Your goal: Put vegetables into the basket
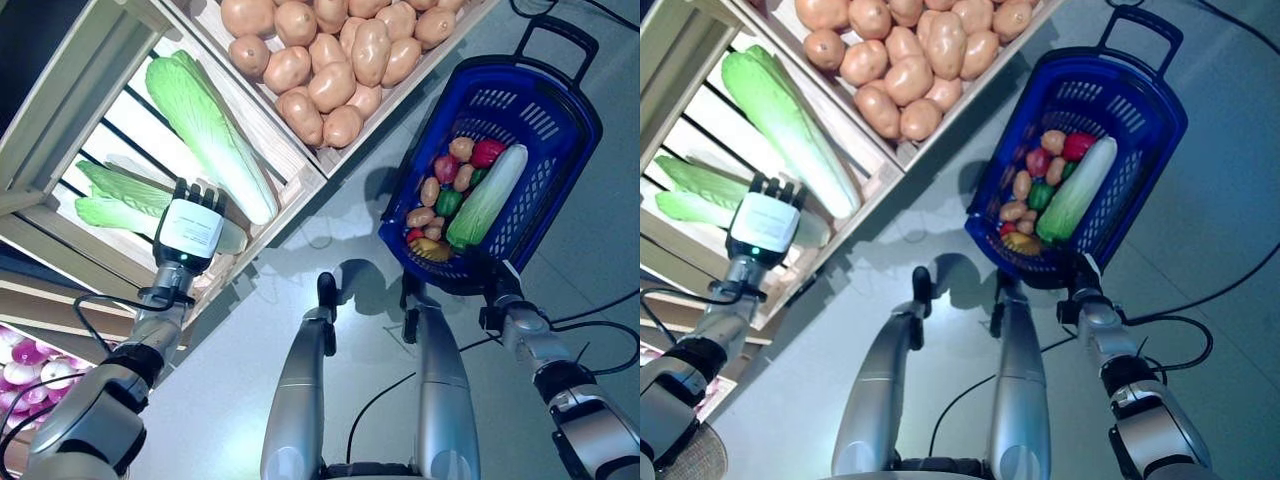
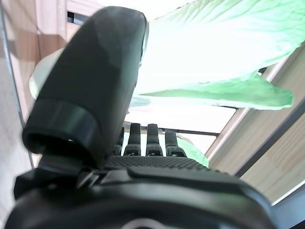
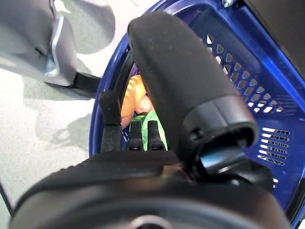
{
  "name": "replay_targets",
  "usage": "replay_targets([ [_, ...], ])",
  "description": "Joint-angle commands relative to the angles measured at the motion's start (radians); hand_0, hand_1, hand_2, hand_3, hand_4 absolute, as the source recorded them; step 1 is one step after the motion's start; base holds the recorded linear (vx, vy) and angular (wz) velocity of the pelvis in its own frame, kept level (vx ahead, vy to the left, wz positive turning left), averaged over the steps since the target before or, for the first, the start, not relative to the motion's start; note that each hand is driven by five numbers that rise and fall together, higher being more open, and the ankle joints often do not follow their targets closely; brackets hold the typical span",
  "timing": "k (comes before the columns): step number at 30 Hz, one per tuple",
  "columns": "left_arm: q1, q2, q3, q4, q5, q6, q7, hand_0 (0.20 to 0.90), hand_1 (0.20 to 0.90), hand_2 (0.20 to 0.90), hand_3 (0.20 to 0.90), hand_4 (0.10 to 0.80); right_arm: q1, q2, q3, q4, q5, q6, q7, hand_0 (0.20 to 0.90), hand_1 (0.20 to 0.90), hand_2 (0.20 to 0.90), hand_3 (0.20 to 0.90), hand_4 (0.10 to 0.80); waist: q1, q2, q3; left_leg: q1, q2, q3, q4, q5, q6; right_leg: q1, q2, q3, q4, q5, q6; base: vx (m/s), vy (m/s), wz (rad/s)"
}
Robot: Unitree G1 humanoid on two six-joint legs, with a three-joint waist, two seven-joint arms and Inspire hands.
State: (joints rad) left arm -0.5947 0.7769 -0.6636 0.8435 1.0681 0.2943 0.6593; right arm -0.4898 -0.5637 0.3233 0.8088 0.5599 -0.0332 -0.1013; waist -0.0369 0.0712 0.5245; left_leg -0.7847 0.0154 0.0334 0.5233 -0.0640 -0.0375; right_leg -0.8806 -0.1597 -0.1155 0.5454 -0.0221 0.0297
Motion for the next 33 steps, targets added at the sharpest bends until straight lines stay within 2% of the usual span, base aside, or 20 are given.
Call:
replay_targets([
  [1,-0.024,0.128,0.080,-0.005,0.011,0.053,0.036,0.900,0.900,0.900,0.900,0.800,0.037,-0.077,-0.019,-0.051,0.050,-0.044,-0.044,0.900,0.900,0.900,0.900,0.800,0.011,0.005,-0.005,-0.046,-0.005,0.050,-0.009,0.040,-0.027,0.031,0.026,0.002,0.071,-0.068,0.023,0.000,0.000,0.00],
  [7,-0.046,0.126,0.070,-0.003,-0.016,0.017,0.039,0.900,0.900,0.900,0.900,0.800,0.034,-0.076,-0.017,-0.067,0.046,-0.047,-0.060,0.900,0.900,0.900,0.900,0.800,0.015,-0.004,-0.005,-0.053,-0.005,0.045,-0.007,0.038,-0.027,0.026,0.027,-0.003,0.072,-0.067,0.025,0.000,0.000,0.00],
  [12,-0.036,0.110,0.079,0.011,-0.081,-0.003,0.123,0.900,0.900,0.900,0.900,0.800,0.041,-0.071,-0.019,-0.070,0.059,-0.065,-0.065,0.900,0.900,0.900,0.900,0.800,0.022,-0.018,-0.005,-0.064,-0.005,0.036,0.005,0.029,-0.021,0.017,0.030,-0.006,0.086,-0.073,0.023,-0.028,-0.031,0.04],
  [18,-0.036,0.075,0.097,0.038,-0.181,-0.009,0.217,0.900,0.900,0.900,0.900,0.800,0.042,-0.051,-0.013,-0.080,0.069,-0.066,-0.079,0.900,0.900,0.900,0.900,0.800,0.031,-0.026,-0.005,-0.082,-0.011,0.035,0.076,-0.011,-0.010,0.002,0.023,-0.016,0.161,-0.102,0.017,-0.033,-0.022,0.01],
  [19,-0.032,0.067,0.108,0.047,-0.199,-0.013,0.232,0.900,0.900,0.900,0.900,0.800,0.042,-0.046,-0.011,-0.079,0.069,-0.063,-0.080,0.900,0.900,0.900,0.900,0.800,0.033,-0.027,-0.005,-0.088,-0.013,0.036,0.100,-0.021,-0.009,-0.004,0.021,-0.016,0.187,-0.112,0.015,0.070,0.002,-0.02],
  [20,-0.019,0.059,0.114,0.048,-0.208,-0.015,0.244,0.900,0.900,0.900,0.900,0.800,0.050,-0.041,-0.009,-0.077,0.062,-0.056,-0.080,0.900,0.900,0.900,0.900,0.800,0.033,-0.028,-0.005,-0.070,-0.015,0.032,0.126,-0.059,-0.015,0.012,0.021,-0.009,0.215,-0.145,0.021,0.072,0.003,-0.04],
  [21,-0.018,0.057,0.117,0.049,-0.207,-0.019,0.245,0.900,0.900,0.900,0.900,0.800,0.053,-0.039,-0.010,-0.077,0.059,-0.053,-0.078,0.900,0.900,0.900,0.900,0.800,0.034,-0.028,-0.005,-0.070,-0.015,0.032,0.133,-0.062,-0.015,0.012,0.021,-0.008,0.223,-0.148,0.021,0.005,0.005,-0.05],
  [22,-0.024,0.059,0.121,0.049,-0.206,-0.018,0.245,0.900,0.900,0.900,0.900,0.800,0.047,-0.039,-0.013,-0.078,0.059,-0.053,-0.078,0.900,0.900,0.900,0.900,0.800,0.034,-0.027,-0.005,-0.089,-0.013,0.036,0.122,-0.032,-0.009,-0.005,0.020,-0.015,0.212,-0.121,0.012,-0.072,0.007,-0.07],
  [24,-0.022,0.054,0.129,0.052,-0.219,-0.009,0.250,0.900,0.900,0.900,0.900,0.800,0.051,-0.037,-0.014,-0.082,0.061,-0.049,-0.082,0.900,0.900,0.900,0.900,0.800,0.033,-0.029,-0.005,-0.089,-0.013,0.038,0.137,-0.040,-0.007,-0.006,0.020,-0.012,0.225,-0.126,0.011,0.008,0.002,-0.05],
  [25,-0.017,0.052,0.128,0.055,-0.219,-0.011,0.248,0.900,0.900,0.900,0.900,0.800,0.058,-0.035,-0.011,-0.080,0.062,-0.049,-0.083,0.900,0.900,0.900,0.900,0.800,0.032,-0.030,-0.005,-0.071,-0.014,0.034,0.152,-0.073,-0.013,0.011,0.021,-0.006,0.240,-0.156,0.020,0.011,0.014,-0.05],
  [26,-0.021,0.053,0.132,0.057,-0.225,-0.013,0.244,0.900,0.900,0.900,0.900,0.800,0.053,-0.037,-0.015,-0.080,0.063,-0.051,-0.082,0.900,0.900,0.900,0.900,0.800,0.030,-0.030,-0.005,-0.092,-0.010,0.038,0.141,-0.041,-0.007,-0.009,0.022,-0.010,0.231,-0.127,0.010,0.013,0.022,-0.07],
  [27,-0.020,0.051,0.132,0.058,-0.233,-0.011,0.251,0.747,0.747,0.747,0.747,0.698,0.056,-0.036,-0.014,-0.085,0.058,-0.052,-0.083,0.900,0.900,0.900,0.900,0.800,0.028,-0.031,-0.005,-0.092,-0.009,0.038,0.141,-0.040,-0.009,-0.009,0.025,-0.006,0.230,-0.125,0.010,-0.064,0.036,-0.07],
  [28,-0.021,0.048,0.133,0.058,-0.249,-0.003,0.257,0.533,0.533,0.533,0.533,0.555,0.058,-0.035,-0.013,-0.090,0.056,-0.052,-0.084,0.900,0.900,0.900,0.900,0.800,0.027,-0.032,-0.005,-0.093,-0.009,0.039,0.144,-0.040,-0.009,-0.010,0.027,-0.004,0.232,-0.126,0.011,0.010,0.025,-0.06],
  [29,-0.024,0.046,0.135,0.061,-0.252,-0.001,0.260,0.533,0.533,0.533,0.533,0.555,0.058,-0.036,-0.013,-0.090,0.056,-0.053,-0.085,0.900,0.900,0.900,0.900,0.800,0.027,-0.033,-0.005,-0.093,-0.009,0.039,0.146,-0.041,-0.009,-0.010,0.028,-0.003,0.233,-0.126,0.011,0.084,0.009,-0.04],
  [30,-0.018,0.044,0.132,0.062,-0.253,-0.001,0.259,0.300,0.300,0.300,0.300,0.400,0.064,-0.035,-0.010,-0.089,0.056,-0.053,-0.085,0.900,0.900,0.900,0.900,0.800,0.026,-0.033,-0.005,-0.075,-0.011,0.035,0.159,-0.072,-0.015,0.007,0.028,0.003,0.246,-0.155,0.019,0.000,0.000,0.00],
  [31,-0.032,0.045,0.135,0.076,-0.262,-0.007,0.261,0.300,0.300,0.300,0.300,0.400,0.053,-0.040,-0.012,-0.082,0.058,-0.058,-0.082,0.900,0.900,0.900,0.900,0.800,0.027,-0.035,-0.005,-0.090,-0.010,0.040,0.145,-0.041,-0.009,-0.007,0.029,-0.004,0.228,-0.124,0.012,0.003,0.006,0.03],
  [33,-0.042,0.045,0.126,0.082,-0.252,-0.018,0.258,0.300,0.300,0.300,0.300,0.400,0.050,-0.041,-0.010,-0.076,0.064,-0.064,-0.081,0.900,0.900,0.900,0.900,0.800,0.027,-0.037,-0.005,-0.092,-0.011,0.039,0.147,-0.043,-0.007,-0.008,0.030,-0.004,0.225,-0.123,0.012,-0.039,0.004,0.01],
])
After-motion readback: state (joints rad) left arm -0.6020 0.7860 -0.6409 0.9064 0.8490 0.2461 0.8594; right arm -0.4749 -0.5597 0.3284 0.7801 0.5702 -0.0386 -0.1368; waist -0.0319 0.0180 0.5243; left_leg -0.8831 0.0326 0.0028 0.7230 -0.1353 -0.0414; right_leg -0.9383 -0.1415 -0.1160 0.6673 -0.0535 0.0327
